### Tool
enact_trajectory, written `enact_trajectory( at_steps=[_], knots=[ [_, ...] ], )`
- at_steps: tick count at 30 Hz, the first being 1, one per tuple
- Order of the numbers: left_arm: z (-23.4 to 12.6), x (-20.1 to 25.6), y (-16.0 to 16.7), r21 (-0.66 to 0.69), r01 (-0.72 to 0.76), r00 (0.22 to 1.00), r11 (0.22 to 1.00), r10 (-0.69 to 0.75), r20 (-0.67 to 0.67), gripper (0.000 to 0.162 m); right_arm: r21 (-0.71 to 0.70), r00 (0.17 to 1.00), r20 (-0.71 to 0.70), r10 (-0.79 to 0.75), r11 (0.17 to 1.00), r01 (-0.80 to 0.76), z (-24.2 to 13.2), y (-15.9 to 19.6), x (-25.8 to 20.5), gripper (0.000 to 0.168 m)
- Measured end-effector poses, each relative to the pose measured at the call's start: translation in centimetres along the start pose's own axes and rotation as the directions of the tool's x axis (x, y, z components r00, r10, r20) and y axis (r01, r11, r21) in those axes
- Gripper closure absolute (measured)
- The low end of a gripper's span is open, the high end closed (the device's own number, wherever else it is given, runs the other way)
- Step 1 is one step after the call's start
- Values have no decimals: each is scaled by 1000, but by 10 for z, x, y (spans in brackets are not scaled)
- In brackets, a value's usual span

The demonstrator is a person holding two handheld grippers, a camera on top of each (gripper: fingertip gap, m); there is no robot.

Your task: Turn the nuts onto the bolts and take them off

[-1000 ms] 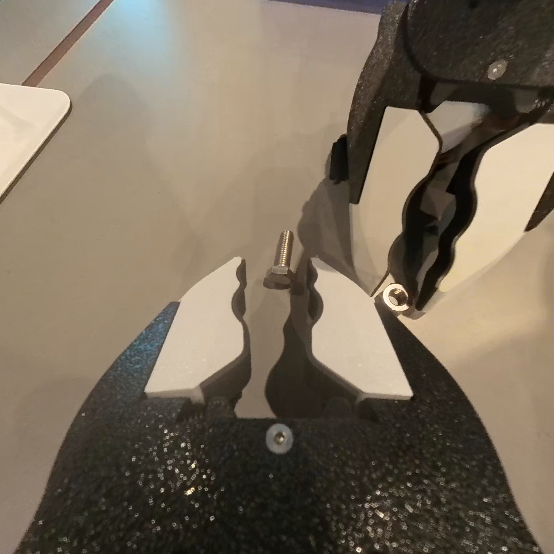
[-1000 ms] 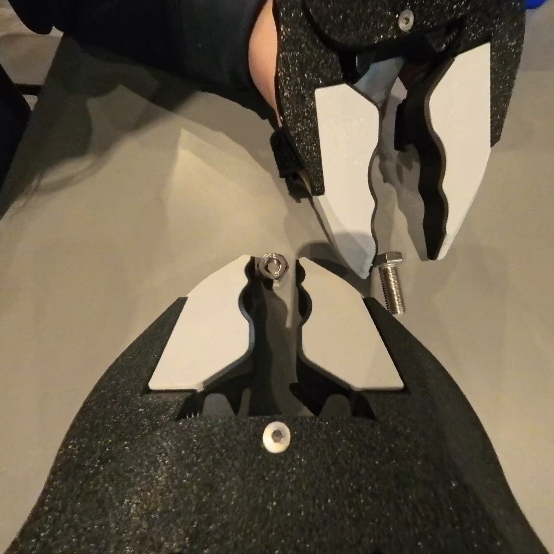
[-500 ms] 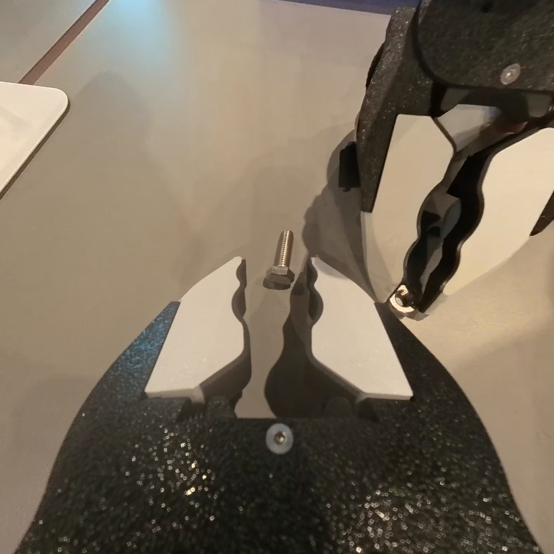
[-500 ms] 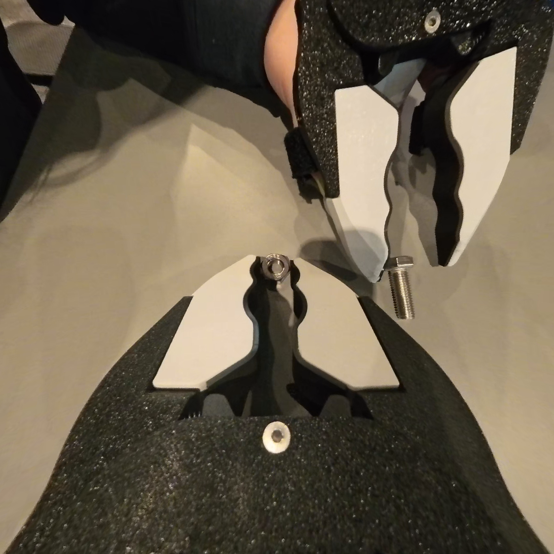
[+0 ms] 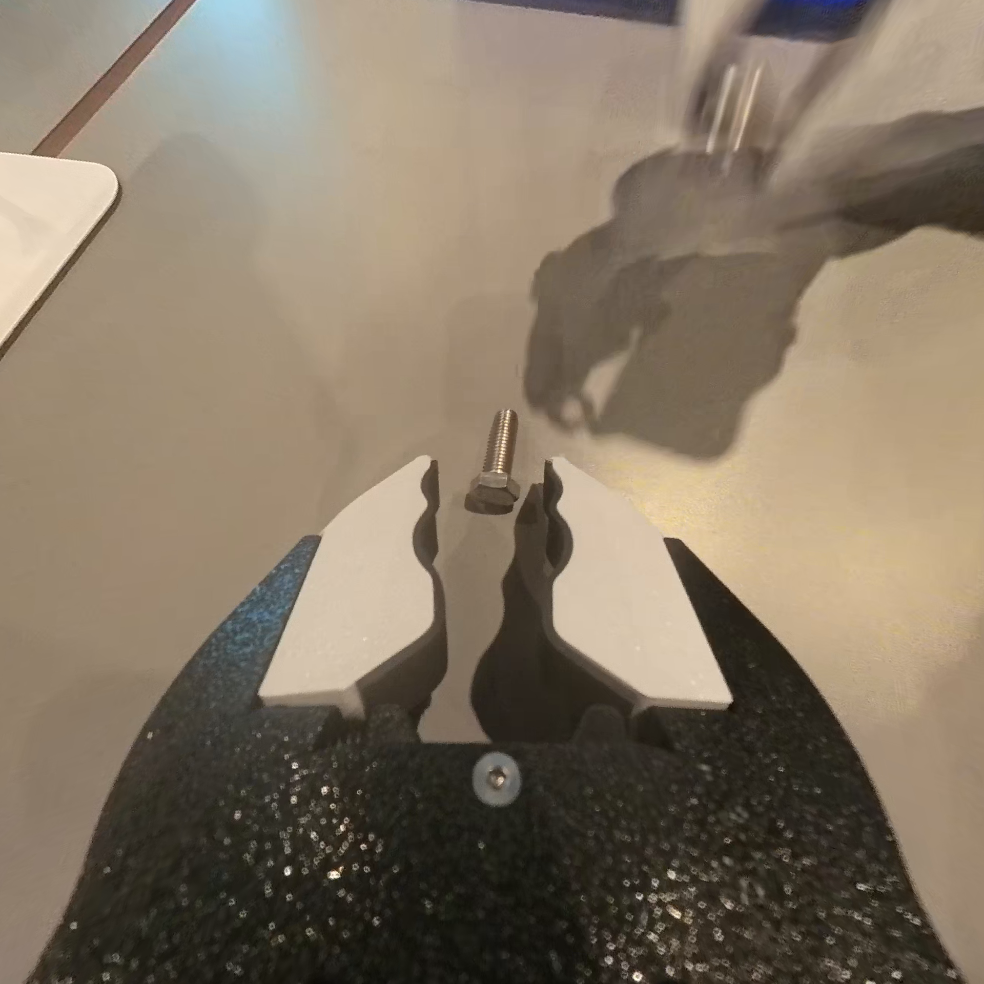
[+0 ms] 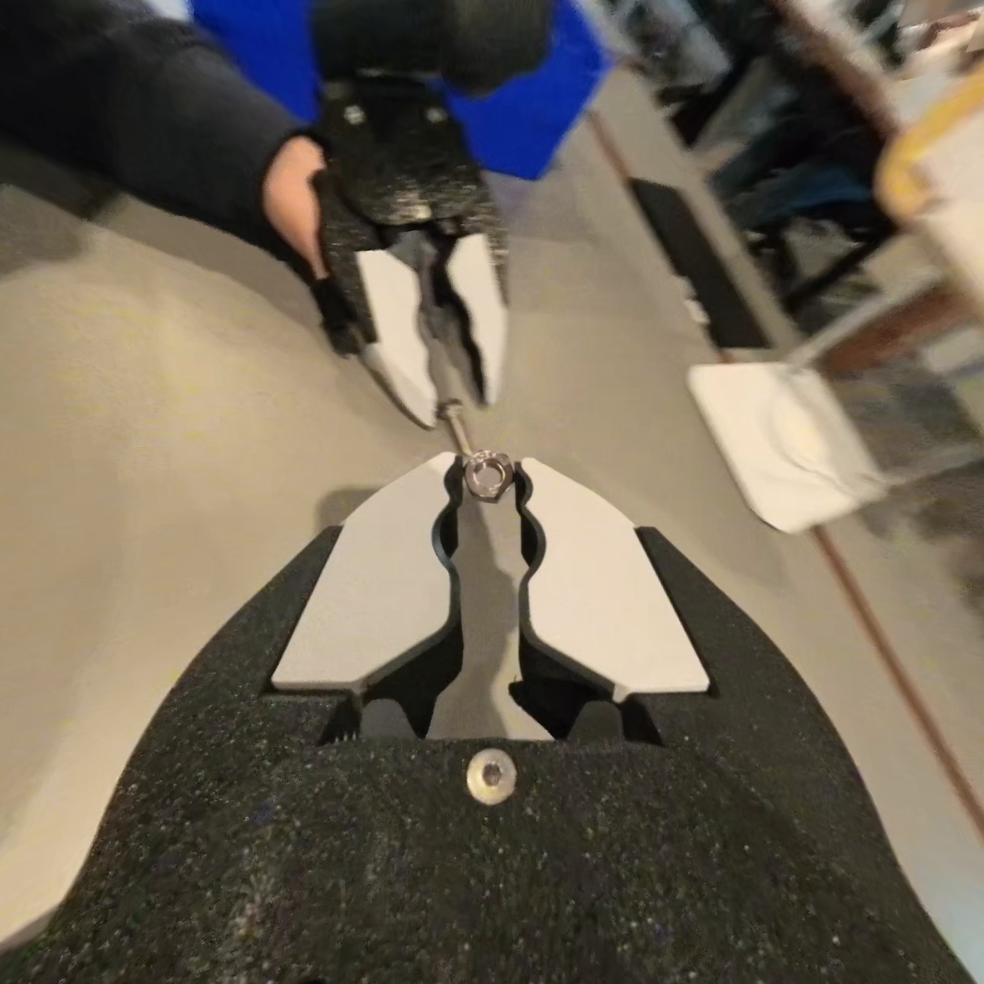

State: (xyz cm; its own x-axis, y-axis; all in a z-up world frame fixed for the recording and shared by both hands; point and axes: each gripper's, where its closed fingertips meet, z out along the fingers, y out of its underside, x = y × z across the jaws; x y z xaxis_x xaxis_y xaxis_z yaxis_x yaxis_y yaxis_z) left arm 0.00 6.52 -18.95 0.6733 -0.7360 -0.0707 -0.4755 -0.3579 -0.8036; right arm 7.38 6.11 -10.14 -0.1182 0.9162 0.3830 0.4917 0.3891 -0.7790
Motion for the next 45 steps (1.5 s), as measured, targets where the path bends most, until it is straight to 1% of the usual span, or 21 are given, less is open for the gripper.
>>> enact_trajectory(
  at_steps=[1,3,4,7,9,11,15,18,20,22,26,28,29,31,33,35,37,39,41,43,45],
  knots=[
    [0,0,0,0,0,1000,1000,0,0,125,-8,996,-88,12,1000,-12,-24,1,12,150],
    [0,0,0,-1,1,1000,1000,-1,-1,125,-14,965,-258,51,998,-57,-76,10,32,150],
    [0,0,0,-1,2,1000,1000,-2,-2,125,-18,936,-344,75,996,-86,-104,19,40,150],
    [0,0,0,-3,5,1000,1000,-5,-4,125,-26,817,-551,172,975,-222,-183,59,56,150],
    [0,0,0,-4,8,1000,1000,-8,-6,125,17,749,-613,251,952,-305,-218,84,57,150],
    [0,0,1,-5,10,1000,1000,-10,-7,125,17,692,-656,303,922,-388,-239,112,54,150],
    [0,0,1,-6,12,1000,1000,-12,-8,125,-21,621,-692,368,850,-527,-251,163,47,150],
    [0,0,1,-6,13,1000,1000,-13,-9,125,-19,586,-701,406,811,-584,-252,187,44,149],
    [0,0,1,-6,14,1000,1000,-14,-9,125,-27,578,-707,407,801,-598,-251,196,44,148],
    [0,0,1,-6,13,1000,1000,-13,-10,125,-25,573,-710,409,799,-601,-251,199,44,143],
    [1,0,0,-4,7,1000,1000,-7,-11,125,-23,573,-705,418,794,-607,-251,200,44,143],
    [1,0,0,-5,9,1000,1000,-9,-11,125,-6,579,-701,417,808,-589,-251,188,44,144],
    [1,0,0,-5,9,1000,1000,-9,-11,125,11,587,-696,414,824,-567,-250,174,44,145],
    [1,0,0,-4,8,1000,1000,-8,-10,124,61,634,-669,388,879,-474,-240,128,45,147],
    [1,0,0,-5,9,1000,1000,-9,-10,124,110,738,-582,341,932,-344,-209,71,40,149],
    [1,1,0,-4,6,1000,1000,-6,-9,124,125,849,-452,276,961,-246,-162,28,31,147],
    [0,2,-1,0,-6,1000,1000,6,-10,124,137,934,-286,214,974,-181,-104,0,18,145],
    [0,4,-1,5,-23,1000,1000,23,-13,124,118,980,-111,165,981,-152,-46,-10,1,145],
    [-1,4,-1,7,-25,1000,1000,25,-12,124,42,994,1,112,993,-112,6,0,-10,145],
    [-2,4,0,2,-15,1000,1000,15,-15,123,-27,989,117,86,996,-84,45,16,-19,145],
    [-2,3,2,-3,-5,1000,1000,5,-21,122,-67,975,198,104,993,-93,72,29,-23,144]
  ],
)
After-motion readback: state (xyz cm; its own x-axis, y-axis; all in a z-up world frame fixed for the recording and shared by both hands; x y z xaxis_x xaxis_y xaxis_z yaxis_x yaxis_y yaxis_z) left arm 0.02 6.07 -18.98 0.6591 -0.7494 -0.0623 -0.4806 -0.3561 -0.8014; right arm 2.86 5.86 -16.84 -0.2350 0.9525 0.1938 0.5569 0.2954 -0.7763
